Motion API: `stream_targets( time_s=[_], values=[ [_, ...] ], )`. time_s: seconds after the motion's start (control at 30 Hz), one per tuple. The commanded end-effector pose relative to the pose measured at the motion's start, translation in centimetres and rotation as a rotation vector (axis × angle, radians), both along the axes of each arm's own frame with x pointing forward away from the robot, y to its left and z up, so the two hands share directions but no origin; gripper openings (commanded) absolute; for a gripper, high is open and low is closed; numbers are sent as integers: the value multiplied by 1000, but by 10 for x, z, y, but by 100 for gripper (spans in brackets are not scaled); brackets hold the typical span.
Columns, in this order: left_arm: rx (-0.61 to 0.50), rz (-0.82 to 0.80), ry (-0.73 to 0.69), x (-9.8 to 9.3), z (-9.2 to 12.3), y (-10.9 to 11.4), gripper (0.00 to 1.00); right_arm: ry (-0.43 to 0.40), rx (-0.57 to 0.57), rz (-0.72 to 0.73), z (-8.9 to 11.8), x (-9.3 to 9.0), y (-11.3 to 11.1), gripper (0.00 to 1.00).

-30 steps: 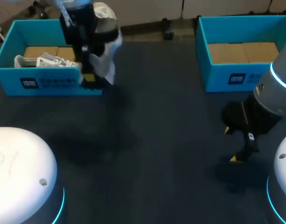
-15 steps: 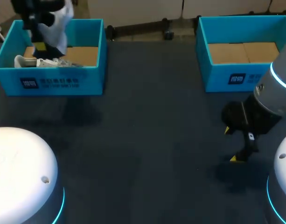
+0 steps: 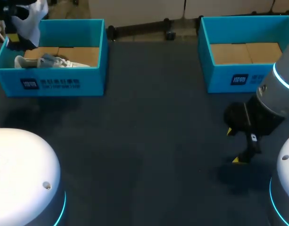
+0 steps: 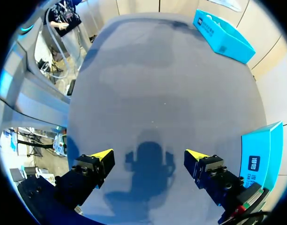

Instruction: Take the shoe out of the shoebox, open the shoe tongue, remove and reinsert the insole, then place the shoe into the shoebox

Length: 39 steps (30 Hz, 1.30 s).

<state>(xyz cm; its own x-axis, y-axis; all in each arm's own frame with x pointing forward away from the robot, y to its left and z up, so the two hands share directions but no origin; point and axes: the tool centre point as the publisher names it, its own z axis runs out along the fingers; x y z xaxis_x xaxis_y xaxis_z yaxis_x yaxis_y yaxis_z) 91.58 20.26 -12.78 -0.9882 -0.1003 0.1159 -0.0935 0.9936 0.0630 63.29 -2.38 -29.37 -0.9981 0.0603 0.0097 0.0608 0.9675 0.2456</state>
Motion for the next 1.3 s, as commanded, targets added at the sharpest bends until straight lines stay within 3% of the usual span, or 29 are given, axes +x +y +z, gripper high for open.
stream_targets(
  time_s=[0.03, 0.33, 0.6, 0.7, 0.83, 1.0, 1.3],
  values=[
    [1, 1, 36, 8, 3, -1, 0, -2, 0, 0, -1, -1, 0, 100],
    [1, 1, 36, 8, 3, -1, 0, -2, 0, 0, -1, -1, 0, 100],
    [-61, 7, 45, 95, -14, 36, 0, -2, 0, 0, -1, -1, 0, 100],
    [-82, -56, 56, 116, -19, 44, 0, -2, 0, 0, -1, -1, 0, 100],
    [-15, -91, 45, 136, -29, 51, 0, -2, 0, 0, -1, -1, 0, 100],
    [-20, -262, 78, 144, -34, 56, 0, -2, 0, 0, -1, -1, 0, 100],
    [73, -714, 27, 131, -39, 75, 0, -2, 0, 0, -1, -1, 0, 100]
  ],
)
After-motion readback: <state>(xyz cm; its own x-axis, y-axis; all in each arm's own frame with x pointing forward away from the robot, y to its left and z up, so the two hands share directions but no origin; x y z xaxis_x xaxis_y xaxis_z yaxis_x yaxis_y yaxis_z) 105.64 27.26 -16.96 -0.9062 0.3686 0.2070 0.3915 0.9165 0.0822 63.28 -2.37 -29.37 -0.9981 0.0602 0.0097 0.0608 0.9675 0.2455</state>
